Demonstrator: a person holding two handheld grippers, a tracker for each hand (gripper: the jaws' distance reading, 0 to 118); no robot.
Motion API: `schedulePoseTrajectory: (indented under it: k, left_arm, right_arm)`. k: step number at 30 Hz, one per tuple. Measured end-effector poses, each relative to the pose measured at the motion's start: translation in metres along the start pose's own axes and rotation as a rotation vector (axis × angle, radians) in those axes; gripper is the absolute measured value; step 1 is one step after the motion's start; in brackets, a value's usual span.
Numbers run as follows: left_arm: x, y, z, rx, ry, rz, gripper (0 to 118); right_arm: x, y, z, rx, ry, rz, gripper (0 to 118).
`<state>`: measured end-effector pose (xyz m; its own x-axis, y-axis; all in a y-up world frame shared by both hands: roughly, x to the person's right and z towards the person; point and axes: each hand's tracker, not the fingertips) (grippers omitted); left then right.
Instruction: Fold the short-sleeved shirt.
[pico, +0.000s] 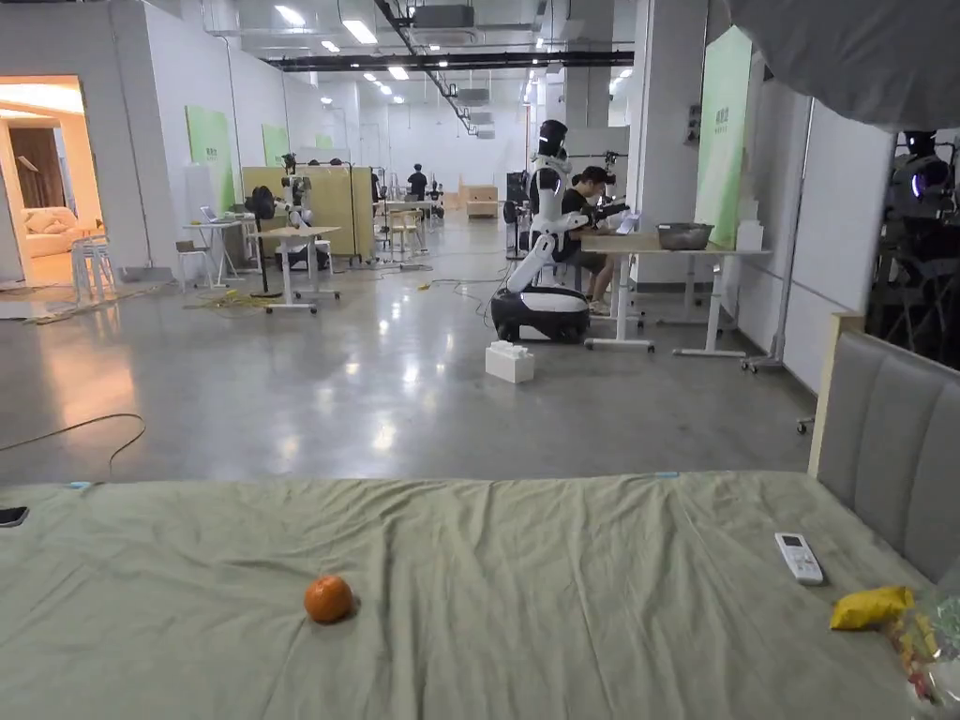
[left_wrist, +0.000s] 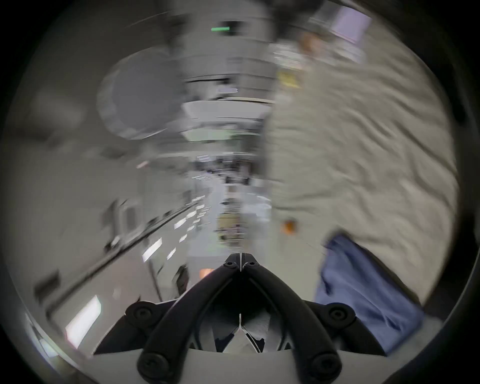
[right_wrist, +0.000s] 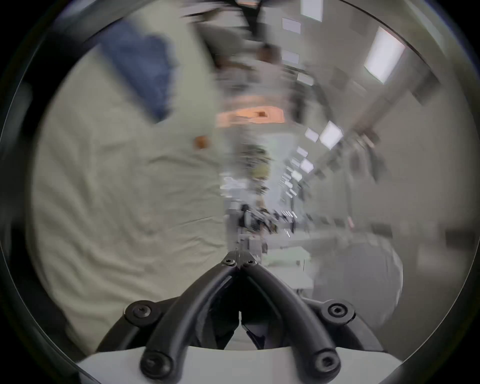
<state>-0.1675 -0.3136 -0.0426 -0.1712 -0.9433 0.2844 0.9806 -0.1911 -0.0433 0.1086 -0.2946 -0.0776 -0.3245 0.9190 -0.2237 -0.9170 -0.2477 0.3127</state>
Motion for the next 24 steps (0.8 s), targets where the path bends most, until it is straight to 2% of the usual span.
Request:
schedulePoseTrajectory:
  k: [2,3,4,5,6,7,8,9,11,13,14,15,16,17,18,19,20,21,22,24]
  left_arm:
    - [0.030,0.000,0.002,0.117,-0.198,0.145,0]
    - [0.034,0.003,0.005,0.044,-0.297,0.162,0]
    - [0.036,0.004,0.005,0.000,-0.269,0.169,0]
    - [0.034,0.002,0.004,0.026,-0.185,0.236,0]
    - [0.020,0.001,0.005,0.040,-0.137,0.340,0]
    - [0.003,0.001,0.006,0.025,-0.133,0.452,0]
    - [-0.018,0.000,0.008,0.034,-0.112,0.605,0]
    - [-0.045,-0.004,0.011,0.081,-0.065,0.816,0]
    - [-0.091,-0.013,0.024,0.181,-0.001,1.155,0]
    - [-0.114,-0.020,0.041,0.285,0.136,1.496,0]
    - [-0.119,-0.022,0.050,0.307,0.187,1.679,0]
    - [-0.120,-0.019,0.057,0.308,0.220,1.806,0]
    - [-0.119,-0.017,0.062,0.306,0.254,1.882,0]
    - [-0.118,-0.016,0.066,0.293,0.284,1.928,0]
    - [-0.117,-0.015,0.070,0.283,0.284,1.930,0]
    - [-0.114,-0.012,0.071,0.286,0.268,1.894,0]
    - [-0.113,-0.012,0.072,0.282,0.247,1.850,0]
    - [-0.110,-0.012,0.072,0.277,0.224,1.769,0]
    - [-0.108,-0.010,0.073,0.257,0.218,1.718,0]
    - [-0.108,-0.004,0.072,0.246,0.228,1.715,0]
  right_arm:
    - [-0.027,0.000,-0.007,0.015,0.125,0.052,1]
    - [-0.034,0.002,-0.007,0.043,0.116,0.058,1]
    - [-0.034,0.003,-0.005,0.027,0.098,0.039,1]
    - [-0.031,0.004,-0.003,0.008,0.068,0.010,1]
    - [-0.017,0.002,0.002,-0.002,0.006,-0.110,1]
    - [-0.001,-0.001,0.008,-0.011,-0.021,-0.277,1]
    - [0.021,-0.004,0.013,-0.007,-0.059,-0.460,1]
    - [0.047,-0.015,0.021,0.012,-0.101,-0.691,1]
    - [0.083,-0.034,0.037,0.036,-0.241,-1.047,1]
    - [0.095,-0.057,0.055,0.130,-0.363,-1.358,1]
    - [0.090,-0.066,0.065,0.180,-0.455,-1.561,1]
    - [0.083,-0.071,0.069,0.187,-0.472,-1.723,0]
    - [0.076,-0.074,0.071,0.183,-0.485,-1.849,0]
    - [0.069,-0.078,0.071,0.184,-0.447,-1.936,0]
    - [0.061,-0.078,0.069,0.156,-0.397,-2.068,0]
    - [0.059,-0.077,0.065,0.145,-0.298,-2.053,0]
    - [0.063,-0.079,0.068,0.157,-0.365,-1.977,0]
    - [0.062,-0.079,0.069,0.121,-0.332,-1.961,0]
    - [0.067,-0.076,0.070,0.118,-0.368,-1.911,0]
    - [0.070,-0.073,0.073,0.142,-0.398,-1.874,0]
